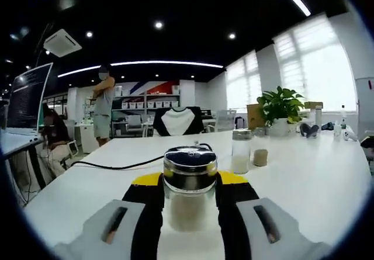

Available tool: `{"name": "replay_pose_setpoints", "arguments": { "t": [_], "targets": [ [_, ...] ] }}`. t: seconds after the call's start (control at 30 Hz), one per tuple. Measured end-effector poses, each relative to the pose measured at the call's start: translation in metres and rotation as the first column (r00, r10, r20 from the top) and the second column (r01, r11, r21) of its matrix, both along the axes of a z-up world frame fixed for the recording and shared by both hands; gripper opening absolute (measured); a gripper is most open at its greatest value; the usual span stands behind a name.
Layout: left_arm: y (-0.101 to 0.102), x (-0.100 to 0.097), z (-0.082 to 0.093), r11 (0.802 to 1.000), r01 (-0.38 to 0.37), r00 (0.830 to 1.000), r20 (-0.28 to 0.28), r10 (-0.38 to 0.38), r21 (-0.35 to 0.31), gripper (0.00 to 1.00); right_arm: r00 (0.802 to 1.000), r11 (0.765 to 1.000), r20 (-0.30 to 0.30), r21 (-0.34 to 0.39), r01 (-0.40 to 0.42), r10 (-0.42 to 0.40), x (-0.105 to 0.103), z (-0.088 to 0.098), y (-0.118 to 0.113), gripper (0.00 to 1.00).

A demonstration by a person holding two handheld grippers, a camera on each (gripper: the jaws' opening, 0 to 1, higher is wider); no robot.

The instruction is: Rotate the seasoning bottle until the label or dispensing opening points toward the visible target arrow and the bottle remains upright within the marked orientation range

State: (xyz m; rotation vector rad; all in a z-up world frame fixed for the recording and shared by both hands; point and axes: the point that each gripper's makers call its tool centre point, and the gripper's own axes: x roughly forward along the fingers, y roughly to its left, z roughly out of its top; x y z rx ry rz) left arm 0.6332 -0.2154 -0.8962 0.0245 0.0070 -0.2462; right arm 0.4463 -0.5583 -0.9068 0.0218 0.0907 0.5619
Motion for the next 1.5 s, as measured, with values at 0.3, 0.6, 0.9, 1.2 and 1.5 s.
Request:
{"name": "replay_pose_setpoints", "arguments": {
  "t": [0.3,0.6,0.9,1.2,1.5],
  "targets": [
    [-0.01,-0.019,-0.013,1.0,0.02,1.0,-0.024,-0.02,-0.004,0.36,1.0,1.0,-0.002,0.015,0.001,-0.001,-0.001,0.0,-0.002,0.56],
    [-0.015,-0.035,-0.013,1.0,0.029,0.999,-0.028,-0.03,-0.004,0.36,1.0,1.0,-0.004,0.023,-0.001,0.001,-0.002,-0.001,-0.002,0.56],
    [-0.02,-0.053,-0.001,0.999,0.046,0.999,-0.005,-0.047,-0.012,0.36,1.0,1.0,-0.005,0.026,-0.01,0.01,-0.003,-0.003,0.0,0.56],
    [-0.015,-0.064,0.003,0.998,0.056,0.998,0.007,-0.056,-0.005,0.36,1.0,0.999,-0.02,0.035,-0.01,0.01,-0.001,-0.01,-0.002,0.56],
    [0.001,-0.076,0.004,1.0,-0.006,1.0,0.017,0.006,-0.003,0.36,0.999,0.999,-0.019,0.045,-0.028,0.029,0.002,-0.011,-0.006,0.56]
  ]
}}
